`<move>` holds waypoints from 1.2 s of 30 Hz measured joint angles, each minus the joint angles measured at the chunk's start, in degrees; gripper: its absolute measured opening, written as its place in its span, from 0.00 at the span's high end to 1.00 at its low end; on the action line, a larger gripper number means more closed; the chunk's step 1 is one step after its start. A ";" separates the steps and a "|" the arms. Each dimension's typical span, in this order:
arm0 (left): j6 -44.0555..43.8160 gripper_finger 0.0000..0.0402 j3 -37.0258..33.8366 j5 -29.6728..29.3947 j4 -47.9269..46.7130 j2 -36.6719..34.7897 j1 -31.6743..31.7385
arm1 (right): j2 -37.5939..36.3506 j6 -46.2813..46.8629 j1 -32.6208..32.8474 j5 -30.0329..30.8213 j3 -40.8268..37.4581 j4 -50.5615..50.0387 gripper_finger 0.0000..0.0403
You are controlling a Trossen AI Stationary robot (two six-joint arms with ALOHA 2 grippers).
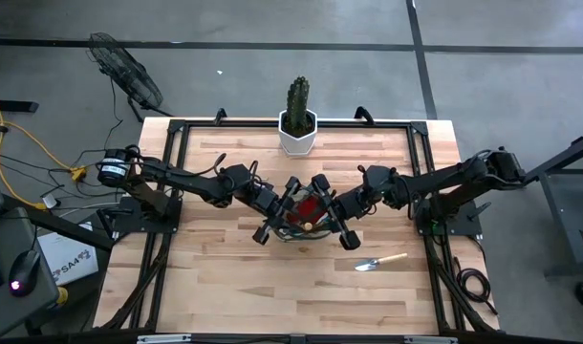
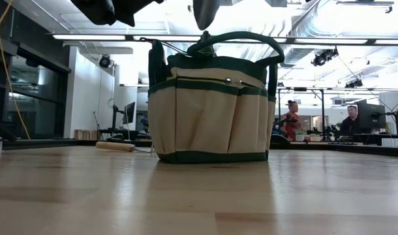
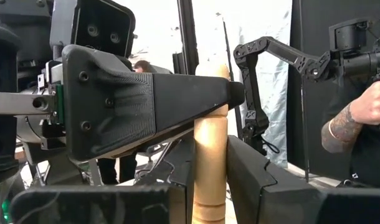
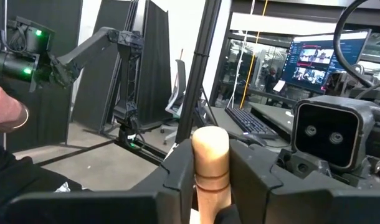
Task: Pick & Place Garden tools in Gardening bag
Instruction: Put the brown trowel into the brown gardening bag
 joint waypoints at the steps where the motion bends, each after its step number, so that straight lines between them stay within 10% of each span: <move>1: -0.09 0.86 0.00 -0.03 0.00 0.00 0.00 | -0.02 -0.01 0.00 0.01 0.01 0.00 0.82; 36: 0.01 0.70 0.00 -1.61 -0.50 -0.04 -0.09 | -0.06 2.52 0.09 2.25 0.05 -0.57 0.85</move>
